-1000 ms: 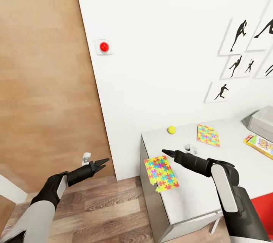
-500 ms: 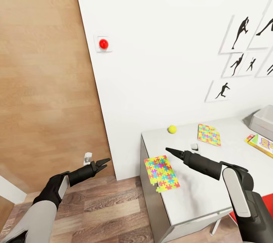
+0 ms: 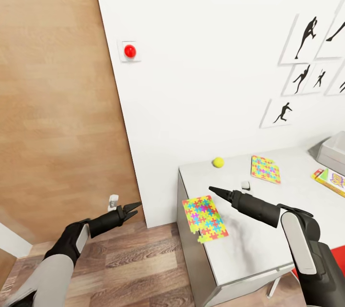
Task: Put all the toys in the child's room - the three board games (two on the bed and one on the table), the two jigsaw puzzles on the table, and the tennis ball on the table - inside the toy box on the table in the child's room.
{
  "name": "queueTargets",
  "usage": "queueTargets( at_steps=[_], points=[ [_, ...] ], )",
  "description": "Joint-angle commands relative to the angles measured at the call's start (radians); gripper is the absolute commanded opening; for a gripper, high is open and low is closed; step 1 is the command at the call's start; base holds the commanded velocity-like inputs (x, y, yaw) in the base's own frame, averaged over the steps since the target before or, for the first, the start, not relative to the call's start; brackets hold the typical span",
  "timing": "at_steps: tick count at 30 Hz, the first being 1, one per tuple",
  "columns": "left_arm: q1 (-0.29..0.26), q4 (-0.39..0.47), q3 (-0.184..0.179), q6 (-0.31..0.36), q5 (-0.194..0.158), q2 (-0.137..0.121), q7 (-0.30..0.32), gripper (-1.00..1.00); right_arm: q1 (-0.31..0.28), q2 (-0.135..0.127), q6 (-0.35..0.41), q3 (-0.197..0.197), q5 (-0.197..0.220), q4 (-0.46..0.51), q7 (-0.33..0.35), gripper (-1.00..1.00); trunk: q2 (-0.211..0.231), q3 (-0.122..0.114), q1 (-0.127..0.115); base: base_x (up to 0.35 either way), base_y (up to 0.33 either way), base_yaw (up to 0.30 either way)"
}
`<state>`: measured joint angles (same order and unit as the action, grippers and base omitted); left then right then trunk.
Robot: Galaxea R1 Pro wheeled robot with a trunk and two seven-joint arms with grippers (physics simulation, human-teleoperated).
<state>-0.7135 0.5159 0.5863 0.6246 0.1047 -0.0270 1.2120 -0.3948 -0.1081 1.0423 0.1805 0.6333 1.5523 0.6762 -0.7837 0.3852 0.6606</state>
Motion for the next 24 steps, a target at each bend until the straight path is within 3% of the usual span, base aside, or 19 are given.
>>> queueTargets(
  at_steps=[1,7,20,24],
  points=[
    [-0.001,-0.001,0.008,0.010,0.010,0.002,0.008,1.00,-0.001,0.001,0.005,0.001,-0.004,0.000,0.007,1.00,-0.008,0.004,0.004,0.000,0.000,0.000],
    [-0.001,-0.016,0.008,0.008,0.012,0.031,0.005,1.00,-0.001,0.003,0.005,-0.001,-0.004,0.000,0.006,1.00,-0.050,0.023,0.027,0.000,0.000,0.000],
    [-0.001,-0.022,0.007,0.008,0.013,0.047,0.005,1.00,-0.001,0.008,0.005,0.001,-0.006,-0.002,0.006,1.00,-0.141,0.064,0.077,0.000,0.000,0.000],
    [-0.001,-0.022,0.007,0.007,0.013,0.049,0.004,1.00,-0.001,0.009,0.005,0.001,-0.006,-0.002,0.006,1.00,-0.141,0.064,0.077,0.000,0.000,0.000]
  ],
)
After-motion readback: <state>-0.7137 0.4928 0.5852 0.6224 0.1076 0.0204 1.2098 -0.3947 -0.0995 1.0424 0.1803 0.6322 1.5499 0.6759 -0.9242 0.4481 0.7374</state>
